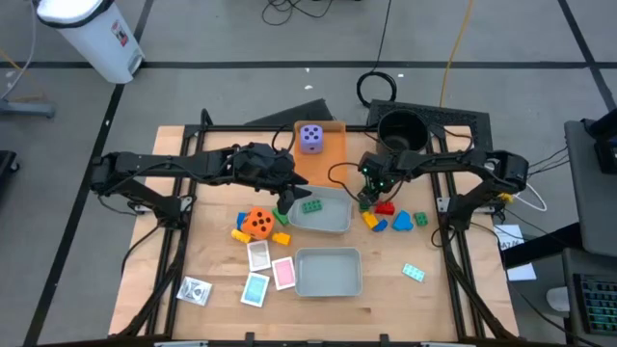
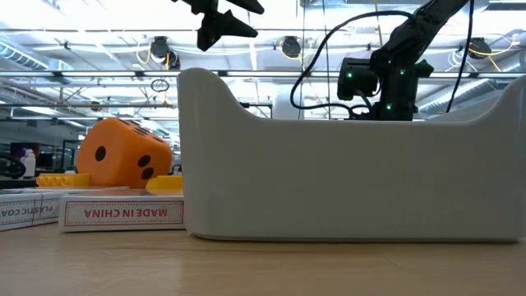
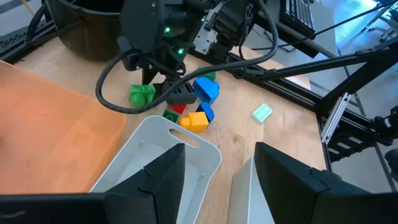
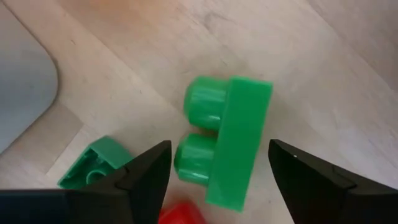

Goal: Pick & Place Toys
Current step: Put the green game piece into the top gray bin

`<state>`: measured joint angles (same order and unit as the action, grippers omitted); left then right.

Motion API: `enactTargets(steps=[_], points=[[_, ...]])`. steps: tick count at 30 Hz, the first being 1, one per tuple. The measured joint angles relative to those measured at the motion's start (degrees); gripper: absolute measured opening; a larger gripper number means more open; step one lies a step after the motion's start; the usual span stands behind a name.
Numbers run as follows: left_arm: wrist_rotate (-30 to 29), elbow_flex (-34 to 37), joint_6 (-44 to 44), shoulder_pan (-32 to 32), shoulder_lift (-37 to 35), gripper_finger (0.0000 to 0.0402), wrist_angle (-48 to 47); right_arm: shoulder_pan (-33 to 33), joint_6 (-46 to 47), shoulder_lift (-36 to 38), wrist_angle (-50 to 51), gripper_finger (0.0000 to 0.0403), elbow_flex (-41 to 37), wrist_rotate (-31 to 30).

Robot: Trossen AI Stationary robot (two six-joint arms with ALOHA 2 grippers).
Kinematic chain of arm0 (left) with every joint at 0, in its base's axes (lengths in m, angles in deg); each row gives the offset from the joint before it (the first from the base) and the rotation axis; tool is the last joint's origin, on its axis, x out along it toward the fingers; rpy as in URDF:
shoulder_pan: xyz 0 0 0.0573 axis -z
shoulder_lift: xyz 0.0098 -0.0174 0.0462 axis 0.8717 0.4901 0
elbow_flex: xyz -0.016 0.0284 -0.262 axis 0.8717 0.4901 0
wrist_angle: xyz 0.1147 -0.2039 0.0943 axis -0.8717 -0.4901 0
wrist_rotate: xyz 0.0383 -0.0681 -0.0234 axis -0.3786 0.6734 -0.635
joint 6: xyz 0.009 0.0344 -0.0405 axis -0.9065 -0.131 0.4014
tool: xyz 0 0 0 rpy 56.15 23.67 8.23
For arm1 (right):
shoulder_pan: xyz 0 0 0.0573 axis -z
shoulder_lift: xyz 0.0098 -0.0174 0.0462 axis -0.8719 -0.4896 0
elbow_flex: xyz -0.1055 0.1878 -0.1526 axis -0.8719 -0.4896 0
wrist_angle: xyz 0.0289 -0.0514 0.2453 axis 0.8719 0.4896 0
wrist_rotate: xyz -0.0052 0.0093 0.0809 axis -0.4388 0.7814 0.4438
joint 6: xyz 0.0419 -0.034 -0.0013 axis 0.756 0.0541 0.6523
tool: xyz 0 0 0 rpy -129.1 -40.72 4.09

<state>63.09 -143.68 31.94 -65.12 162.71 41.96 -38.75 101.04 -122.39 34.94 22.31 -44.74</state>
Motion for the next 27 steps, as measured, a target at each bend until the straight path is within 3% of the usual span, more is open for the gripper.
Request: enactTargets(steps=[15,27], points=[[-0.01,0.0,-0.2,0.0,0.0,0.0198,-0.14,0.2,-0.25,-0.02,1.42,0.0196,0.0,-1.75],[-0.01,0.0,-0.11,0.0,0.0,0.0198,-0.12,0.2,-1.97,-0.02,1.43,0.0092,0.04,-1.53]])
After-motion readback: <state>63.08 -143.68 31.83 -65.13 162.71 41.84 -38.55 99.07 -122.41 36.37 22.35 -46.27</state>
